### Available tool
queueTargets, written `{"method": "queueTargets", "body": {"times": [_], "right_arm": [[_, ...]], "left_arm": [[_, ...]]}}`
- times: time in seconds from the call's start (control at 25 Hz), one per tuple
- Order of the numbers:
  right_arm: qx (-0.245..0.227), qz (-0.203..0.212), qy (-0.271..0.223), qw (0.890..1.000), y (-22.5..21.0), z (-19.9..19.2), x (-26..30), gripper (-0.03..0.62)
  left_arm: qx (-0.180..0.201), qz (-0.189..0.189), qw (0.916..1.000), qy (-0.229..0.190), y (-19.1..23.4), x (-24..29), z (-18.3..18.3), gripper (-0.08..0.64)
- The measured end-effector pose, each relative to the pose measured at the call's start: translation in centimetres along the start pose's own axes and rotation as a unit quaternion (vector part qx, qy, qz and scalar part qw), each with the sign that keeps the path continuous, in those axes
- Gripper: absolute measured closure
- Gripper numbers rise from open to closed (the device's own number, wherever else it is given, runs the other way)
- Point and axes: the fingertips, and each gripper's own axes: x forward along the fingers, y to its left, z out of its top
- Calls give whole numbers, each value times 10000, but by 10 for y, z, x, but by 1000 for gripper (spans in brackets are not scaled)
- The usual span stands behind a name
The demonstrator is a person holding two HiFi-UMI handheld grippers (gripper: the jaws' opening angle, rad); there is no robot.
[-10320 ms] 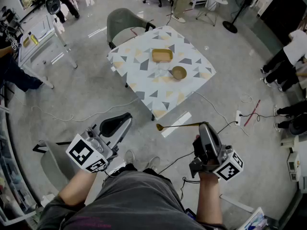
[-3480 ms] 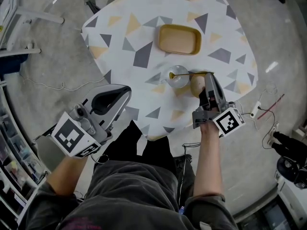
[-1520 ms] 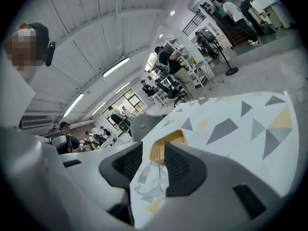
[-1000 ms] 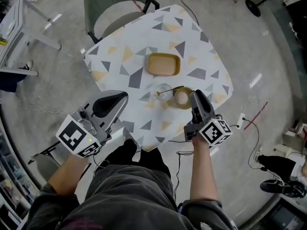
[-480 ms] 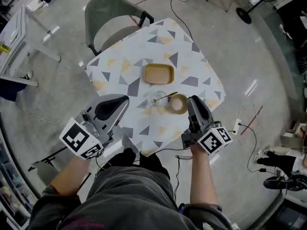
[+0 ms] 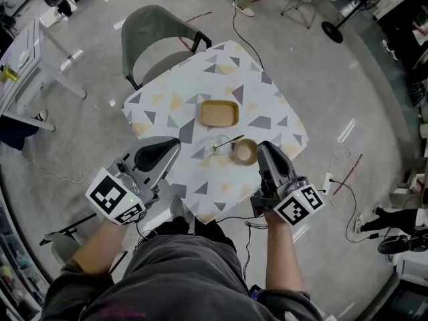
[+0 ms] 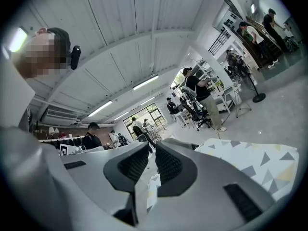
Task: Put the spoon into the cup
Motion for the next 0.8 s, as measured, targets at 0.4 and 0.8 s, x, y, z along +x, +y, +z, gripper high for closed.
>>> {"method": "queueTargets", "body": {"times": [0.4,0.8], "right_arm": [[-173,237,-93,9995,39,14,-9,551],[-382,480,-58,9981,72,18,-9,561]], "left_arm": [[156,-32,9997,-168,-6,-12,24,545],[240,-75,9994,-258,-11,-20,37,545]]}}
